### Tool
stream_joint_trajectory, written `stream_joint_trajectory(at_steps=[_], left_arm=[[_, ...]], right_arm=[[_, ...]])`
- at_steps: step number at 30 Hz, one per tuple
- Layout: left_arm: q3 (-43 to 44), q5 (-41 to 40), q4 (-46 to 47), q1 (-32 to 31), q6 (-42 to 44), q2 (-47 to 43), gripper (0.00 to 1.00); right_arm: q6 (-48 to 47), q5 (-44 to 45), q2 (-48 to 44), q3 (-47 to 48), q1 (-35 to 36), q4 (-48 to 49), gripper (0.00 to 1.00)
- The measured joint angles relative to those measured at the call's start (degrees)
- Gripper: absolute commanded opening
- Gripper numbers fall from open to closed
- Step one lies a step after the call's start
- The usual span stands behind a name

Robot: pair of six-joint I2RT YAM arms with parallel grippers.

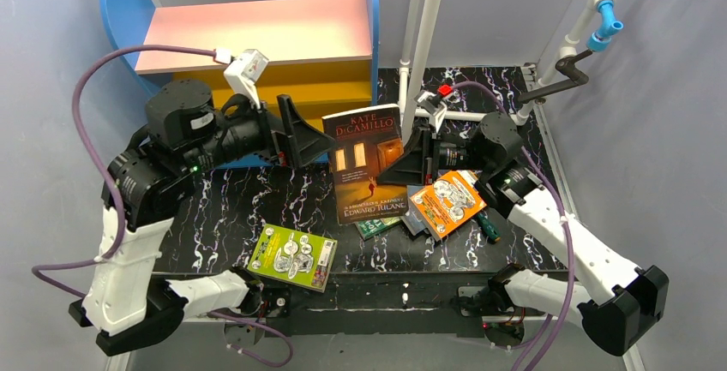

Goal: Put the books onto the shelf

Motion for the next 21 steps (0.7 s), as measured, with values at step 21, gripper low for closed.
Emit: stream_joint_trajectory(at_steps=[21], left_arm=[[-27.2, 8.8, 17.4, 0.0, -6.2, -6.6, 0.85]], right_arm=[[-1.4, 3.5, 0.9, 2.6, -0.1, -3.0, 0.01]])
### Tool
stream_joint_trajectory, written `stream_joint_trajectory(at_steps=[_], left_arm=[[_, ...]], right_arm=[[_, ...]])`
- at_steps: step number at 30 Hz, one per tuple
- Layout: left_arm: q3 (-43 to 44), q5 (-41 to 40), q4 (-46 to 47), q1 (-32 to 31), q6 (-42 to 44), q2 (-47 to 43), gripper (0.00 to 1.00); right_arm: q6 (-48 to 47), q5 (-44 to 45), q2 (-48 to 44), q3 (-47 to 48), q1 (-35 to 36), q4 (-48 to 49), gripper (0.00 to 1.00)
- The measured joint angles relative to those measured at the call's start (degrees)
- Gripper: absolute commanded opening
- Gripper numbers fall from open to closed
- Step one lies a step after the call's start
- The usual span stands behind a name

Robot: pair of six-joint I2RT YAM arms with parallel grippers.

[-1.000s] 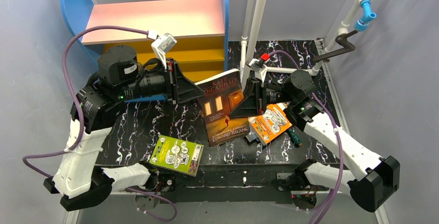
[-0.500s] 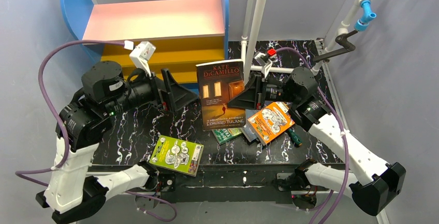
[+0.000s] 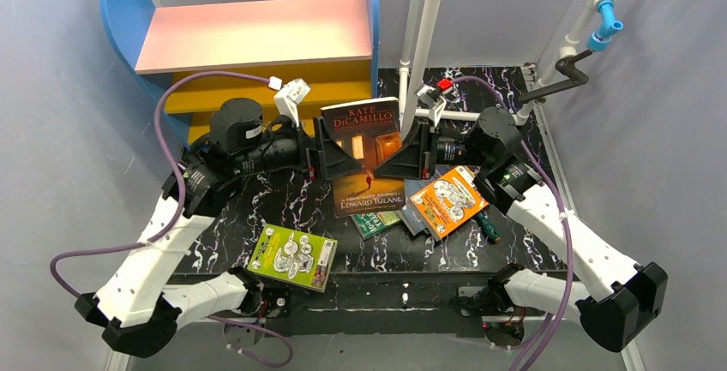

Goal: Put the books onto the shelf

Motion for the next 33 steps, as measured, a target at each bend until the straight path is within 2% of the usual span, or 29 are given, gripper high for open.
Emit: stream_joint_trajectory(at_steps=[2, 3, 6, 8, 9, 10, 11, 13, 14, 16, 20, 26, 29, 33], left_arm=[[-1.1, 0.7, 2.4, 0.0, -1.0, 0.7, 0.77], [-1.6, 1.0, 3.4, 0.0, -1.6, 0.8, 0.7], [-1.8, 1.4, 5.5, 0.0, -2.9, 1.0, 0.36], [-1.9, 1.4, 7.0, 0.0, -3.7, 0.9, 0.07], [-2.0, 1.4, 7.6, 0.0, -4.1, 0.9, 0.0], [-2.1, 1.5, 8.1, -0.1, -4.5, 0.8, 0.0], [-2.1, 1.6, 8.4, -0.3, -4.3, 0.7, 0.0], [-2.1, 0.7, 7.8, -0.4, -4.3, 0.5, 0.0], [-2.0, 0.3, 7.5, -0.4, -4.4, 0.4, 0.0], [-1.4, -1.8, 5.5, -0.5, -4.6, 0.4, 0.0], [3.0, -9.7, -2.0, -0.4, -3.8, 0.6, 0.0], [18.4, -21.8, -12.4, -0.2, -0.9, 3.8, 0.0], [28.7, -24.9, -16.1, -0.2, 1.3, 7.6, 0.0], [46.5, -28.7, -20.5, -0.2, 5.0, 17.0, 0.0]], right_arm=[[0.4, -0.1, 0.0, 0.0, 0.0, 0.4, 0.01], [0.6, -0.3, 0.1, 0.0, 0.0, 0.8, 0.01], [0.9, -0.7, 0.1, 0.0, 0.0, 1.2, 0.01], [1.0, -0.7, 0.1, 0.0, 0.0, 1.2, 0.01], [0.9, -0.6, 0.1, 0.0, 0.0, 1.1, 0.01], [1.1, -0.5, 0.2, 0.0, 0.0, 1.0, 0.03], [1.2, -0.5, 0.3, 0.0, 0.0, 1.0, 0.14], [1.2, 0.0, 0.3, 0.0, 0.0, 0.7, 0.47], [1.2, 0.3, 0.3, 0.0, 0.1, 0.4, 0.57], [0.5, 1.7, 0.2, 0.0, 0.2, -1.0, 0.66], [-3.7, 6.5, -1.3, 0.7, 0.0, -7.7, 0.71], [-11.9, 17.7, -7.4, 5.4, -0.1, -23.0, 0.7], [-15.1, 23.2, -11.5, 7.0, -0.1, -27.9, 0.7], [-17.9, 28.9, -15.5, 7.6, -0.1, -32.3, 0.69]])
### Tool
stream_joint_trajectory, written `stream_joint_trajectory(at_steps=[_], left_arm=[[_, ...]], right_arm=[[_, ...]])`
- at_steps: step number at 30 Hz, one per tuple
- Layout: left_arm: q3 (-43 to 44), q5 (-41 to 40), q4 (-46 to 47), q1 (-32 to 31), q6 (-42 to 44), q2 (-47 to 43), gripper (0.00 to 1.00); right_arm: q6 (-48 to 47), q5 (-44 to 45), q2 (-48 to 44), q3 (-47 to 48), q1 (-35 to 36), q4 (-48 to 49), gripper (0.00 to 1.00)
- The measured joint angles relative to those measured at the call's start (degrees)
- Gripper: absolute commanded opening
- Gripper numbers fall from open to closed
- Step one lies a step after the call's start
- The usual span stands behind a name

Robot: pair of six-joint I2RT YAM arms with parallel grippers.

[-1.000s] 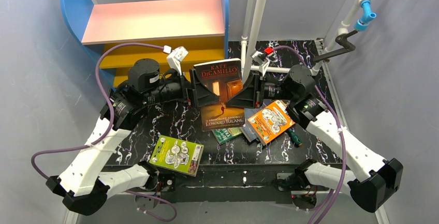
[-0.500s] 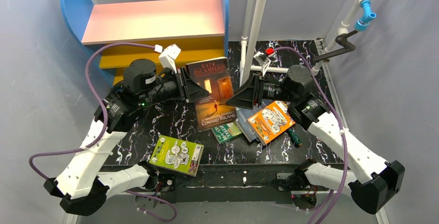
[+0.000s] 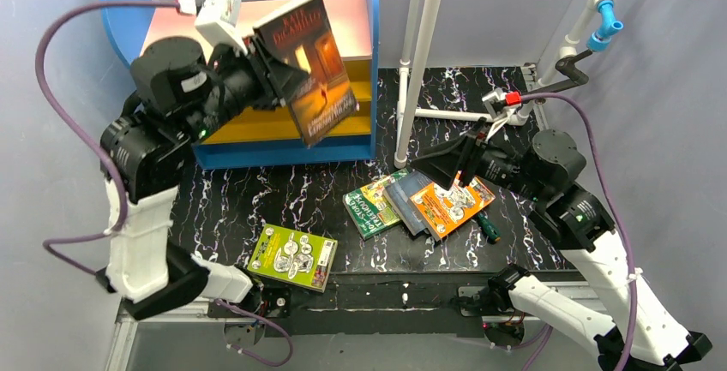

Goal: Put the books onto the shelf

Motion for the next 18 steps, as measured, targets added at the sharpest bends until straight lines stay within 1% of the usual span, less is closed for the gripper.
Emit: stream_joint_trajectory(at_steps=[1, 2, 5, 8, 12, 15, 18], left_arm=[[4.7, -1.6, -0.1, 0.0, 1.6, 2.9, 0.0], [7.1, -3.0, 0.4, 0.0, 2.9, 4.7, 0.0], [11.5, -9.2, 3.4, 0.0, 8.5, 9.9, 0.0], [11.9, -16.3, 8.7, 0.0, 14.3, 14.2, 0.0], [12.2, -23.8, 16.9, 0.0, 20.8, 19.7, 0.0], [12.3, -27.6, 22.4, 0.0, 24.7, 23.3, 0.0], [12.2, -29.2, 27.0, 0.0, 27.0, 25.3, 0.0]], right_arm=[[-0.6, 1.0, -0.7, 0.0, 0.0, -0.8, 0.69], [-0.9, 1.7, -1.1, 0.0, 0.0, -1.5, 0.69], [-1.4, 3.4, -0.8, 0.0, 0.0, -3.1, 0.69], [-1.8, 4.7, -0.1, 0.1, 0.0, -5.1, 0.68], [-2.2, 5.9, 1.3, 0.5, 0.0, -7.2, 0.68], [-2.3, 6.6, 2.0, 1.4, 0.0, -8.8, 0.68], [-2.3, 7.0, 2.3, 1.5, 0.0, -8.8, 0.68]])
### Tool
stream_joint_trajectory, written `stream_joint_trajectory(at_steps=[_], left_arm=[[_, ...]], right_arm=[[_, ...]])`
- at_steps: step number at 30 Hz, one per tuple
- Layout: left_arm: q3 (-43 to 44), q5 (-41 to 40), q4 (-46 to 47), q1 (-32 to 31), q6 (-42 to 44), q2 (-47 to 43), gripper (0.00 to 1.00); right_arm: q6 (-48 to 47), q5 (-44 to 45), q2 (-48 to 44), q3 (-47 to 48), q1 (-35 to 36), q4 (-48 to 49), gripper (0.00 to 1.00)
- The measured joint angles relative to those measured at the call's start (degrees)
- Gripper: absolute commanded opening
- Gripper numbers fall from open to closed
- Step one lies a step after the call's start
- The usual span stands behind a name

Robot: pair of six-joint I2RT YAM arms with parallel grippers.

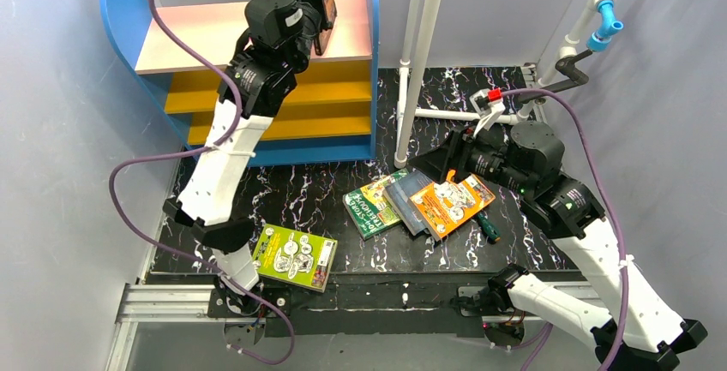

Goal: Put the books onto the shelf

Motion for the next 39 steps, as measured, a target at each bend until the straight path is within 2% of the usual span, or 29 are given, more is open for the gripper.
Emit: stream_joint_trajectory(at_steps=[7, 14, 19, 30, 31, 39], left_arm=[[1.0, -5.4, 13.4, -4.0, 10.7, 4.6, 0.0], [1.2, -11.9, 21.4, -7.1, 18.6, 11.2, 0.0], [2.9, -15.4, 24.2, -7.8, 21.0, 15.0, 0.0], [3.5, -17.5, 23.8, -8.1, 19.2, 15.3, 0.0], [3.5, -17.5, 23.7, -8.1, 19.0, 15.3, 0.02], [3.5, -16.4, 20.5, -8.2, 15.7, 14.6, 0.45]], right_arm=[[0.5, 0.2, 0.9, 0.0, 0.0, 0.0, 0.67], [2.4, 0.3, 0.2, -1.2, 0.0, 0.5, 0.67], [3.3, 0.4, 0.0, -2.2, 0.0, 0.6, 0.67], [3.3, 0.3, -0.6, -3.2, 0.0, 0.7, 0.67], [3.4, 0.2, -0.6, -3.3, 0.0, 0.6, 0.67], [3.9, -0.4, -0.5, -3.3, 0.0, 0.7, 0.67]])
